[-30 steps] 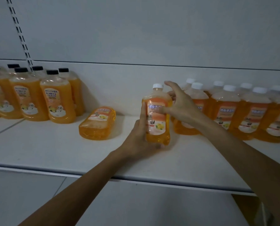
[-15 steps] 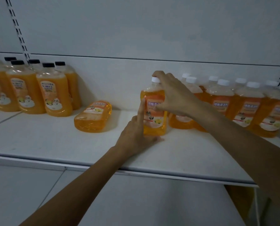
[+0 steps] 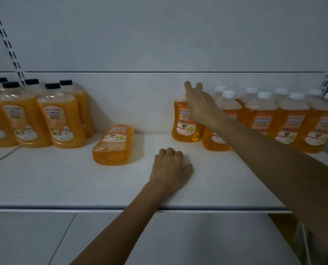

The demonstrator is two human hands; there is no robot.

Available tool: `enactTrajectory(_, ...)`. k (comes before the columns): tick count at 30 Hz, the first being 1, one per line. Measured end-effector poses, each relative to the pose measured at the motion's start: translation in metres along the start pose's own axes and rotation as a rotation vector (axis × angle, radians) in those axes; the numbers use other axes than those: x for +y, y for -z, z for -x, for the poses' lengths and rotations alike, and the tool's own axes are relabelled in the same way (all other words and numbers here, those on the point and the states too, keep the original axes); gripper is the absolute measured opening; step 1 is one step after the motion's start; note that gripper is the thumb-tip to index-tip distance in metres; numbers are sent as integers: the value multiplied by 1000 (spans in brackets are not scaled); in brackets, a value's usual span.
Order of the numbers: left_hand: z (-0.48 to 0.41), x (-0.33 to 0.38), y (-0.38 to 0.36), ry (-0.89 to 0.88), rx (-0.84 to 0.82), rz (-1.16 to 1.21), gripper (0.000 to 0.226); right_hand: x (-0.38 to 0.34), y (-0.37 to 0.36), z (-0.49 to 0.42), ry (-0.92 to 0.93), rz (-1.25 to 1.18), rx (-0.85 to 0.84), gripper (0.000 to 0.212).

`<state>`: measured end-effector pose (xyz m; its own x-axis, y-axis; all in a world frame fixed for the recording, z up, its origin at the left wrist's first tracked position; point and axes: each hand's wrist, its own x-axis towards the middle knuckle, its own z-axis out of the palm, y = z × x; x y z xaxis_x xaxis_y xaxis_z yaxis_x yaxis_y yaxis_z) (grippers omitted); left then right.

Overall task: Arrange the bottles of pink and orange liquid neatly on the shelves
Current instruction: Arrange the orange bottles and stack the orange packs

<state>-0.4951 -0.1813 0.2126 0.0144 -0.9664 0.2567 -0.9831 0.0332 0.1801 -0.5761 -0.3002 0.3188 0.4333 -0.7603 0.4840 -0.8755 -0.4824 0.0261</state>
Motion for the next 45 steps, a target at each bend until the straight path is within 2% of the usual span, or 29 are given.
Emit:
enactTrajectory(5, 0, -2, 0, -10, -6, 18, 41, 4, -6, -7, -23, 26, -5, 87)
enactTrajectory(10, 8, -7, 16, -88, -41, 115, 43, -6, 1, -1, -65, 263, 2, 88)
enactTrajectory(12, 13, -22, 30, -127, 55, 84, 43, -15, -2, 6, -34, 263, 59, 87)
enactTrajectory(14, 14, -49, 46, -119, 259, 89, 40, -31, -8, 14, 27, 203, 156, 75)
enactTrajectory(16, 11, -81, 62, -31, 408, 77, 46, -53, -15, 19, 56, 81, 198, 58)
enactTrajectory(17, 9, -98, 67, 75, 394, 57, 54, -65, -18, 20, 46, -38, 160, 53)
enactTrajectory(19, 8, -127, 71, 351, 215, 128, 74, -89, -25, 19, -49, -347, -53, 55)
enactTrajectory(20, 9, -137, 70, 462, 134, 262, 79, -100, -30, 15, -118, -497, -184, 62)
enactTrajectory(22, 12, -147, 66, 556, 114, 557, 79, -120, -46, 8, -221, -686, -378, 76)
enactTrajectory(25, 16, -147, 60, 527, 210, 568, 83, -141, -67, 3, -254, -761, -473, 82)
enactTrajectory(28, 20, -140, 60, 490, 269, 538, 66, -148, -72, -3, -289, -921, -474, 57)
enactTrajectory(30, 25, -138, 62, 479, 257, 570, 69, -147, -72, -3, -309, -1074, -482, 52)
enactTrajectory(34, 43, -137, 72, 473, 119, 943, 68, -130, -61, 10, -280, -1311, -409, 37)
enactTrajectory(35, 46, -135, 73, 461, 77, 968, 68, -123, -53, 14, -254, -1349, -396, 39)
enactTrajectory(37, 46, -124, 72, 414, 51, 894, 65, -105, -34, 23, -162, -1326, -335, 55)
enactTrajectory(41, 36, -80, 59, 336, 79, 837, 64, -68, 6, 40, 103, -1070, -258, 93)
enactTrajectory(43, 34, -58, 47, 282, 70, 902, 64, -50, 22, 50, 202, -923, -241, 100)
enactTrajectory(45, 31, -38, 39, 241, 48, 933, 64, -31, 33, 61, 245, -801, -194, 99)
